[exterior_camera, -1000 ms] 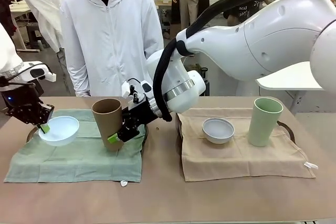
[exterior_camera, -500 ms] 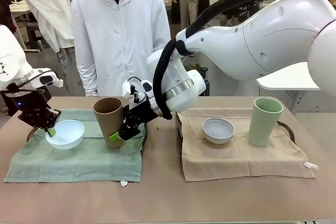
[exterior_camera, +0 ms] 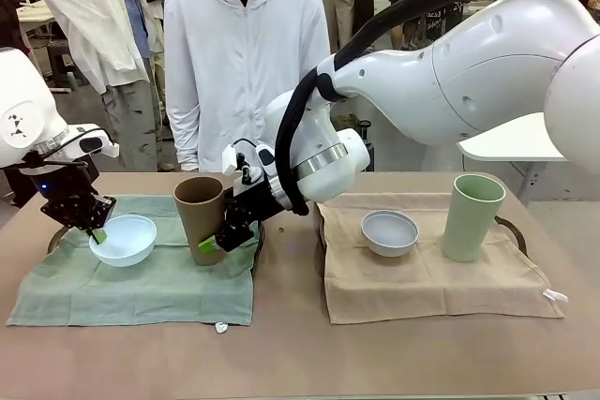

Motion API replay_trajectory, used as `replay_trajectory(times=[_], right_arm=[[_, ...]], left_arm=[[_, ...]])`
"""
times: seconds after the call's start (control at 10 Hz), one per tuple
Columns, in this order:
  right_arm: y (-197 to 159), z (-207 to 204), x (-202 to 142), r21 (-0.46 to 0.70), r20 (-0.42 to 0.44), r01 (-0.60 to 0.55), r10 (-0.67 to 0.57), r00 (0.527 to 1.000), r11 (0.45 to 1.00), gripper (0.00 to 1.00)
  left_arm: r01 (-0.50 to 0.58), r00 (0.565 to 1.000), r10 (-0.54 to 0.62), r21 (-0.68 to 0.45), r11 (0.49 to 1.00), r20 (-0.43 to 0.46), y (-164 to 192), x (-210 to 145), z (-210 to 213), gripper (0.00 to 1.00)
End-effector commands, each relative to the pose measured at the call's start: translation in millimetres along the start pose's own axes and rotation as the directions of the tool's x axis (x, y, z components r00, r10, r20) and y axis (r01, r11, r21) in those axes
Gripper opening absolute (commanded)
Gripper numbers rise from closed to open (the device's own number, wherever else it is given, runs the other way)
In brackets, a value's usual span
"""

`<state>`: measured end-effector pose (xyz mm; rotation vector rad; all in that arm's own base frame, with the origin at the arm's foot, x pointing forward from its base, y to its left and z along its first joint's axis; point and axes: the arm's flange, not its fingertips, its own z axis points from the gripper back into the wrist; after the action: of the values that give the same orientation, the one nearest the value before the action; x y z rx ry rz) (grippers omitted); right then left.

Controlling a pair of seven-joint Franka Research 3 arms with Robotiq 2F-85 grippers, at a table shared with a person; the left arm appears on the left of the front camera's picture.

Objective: Set up a tray with a mat and arrange the tableware.
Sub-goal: Place the Picnic Bowl and Reusable plastic cup back onto the Handle tray in front of the human's position.

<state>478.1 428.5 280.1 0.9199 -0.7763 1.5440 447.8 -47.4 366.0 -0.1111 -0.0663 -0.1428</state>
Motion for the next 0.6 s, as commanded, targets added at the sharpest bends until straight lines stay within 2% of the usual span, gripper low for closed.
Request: replay_trajectory(times=[0.0, 0.1, 0.3, 0.4, 0.5], right_arm=[[3.4, -0.7, -4.0, -0.021, 0.021, 0.014, -0.014, 1.000, 1.000, 1.00], [3.8, 0.9, -3.0, -0.025, -0.001, 0.035, -0.035, 0.999, 0.999, 1.00], [8.0, 16.4, 13.7, -0.042, -0.089, 0.112, -0.116, 0.989, 0.993, 1.00], [11.5, 30.7, 24.8, -0.062, -0.133, 0.164, -0.171, 0.976, 0.985, 1.00], [15.0, 48.1, 33.2, -0.100, -0.193, 0.238, -0.253, 0.948, 0.966, 1.00]], left_arm=[[-0.016, 1.000, 0.016, -0.013, 1.000, -0.005, -3.0, 1.9, 1.7, 0.64], [-0.013, 1.000, 0.013, -0.013, 1.000, -0.007, -3.1, 0.3, 4.7, 1.00], [-0.004, 1.000, 0.004, 0.007, 1.000, -0.009, 0.0, -7.4, 19.0, 1.00], [0.002, 1.000, -0.002, 0.016, 1.000, -0.003, 3.1, -12.3, 27.7, 0.45], [0.008, 1.000, -0.008, 0.020, 1.000, -0.002, 6.5, -16.0, 37.2, 0.54]])
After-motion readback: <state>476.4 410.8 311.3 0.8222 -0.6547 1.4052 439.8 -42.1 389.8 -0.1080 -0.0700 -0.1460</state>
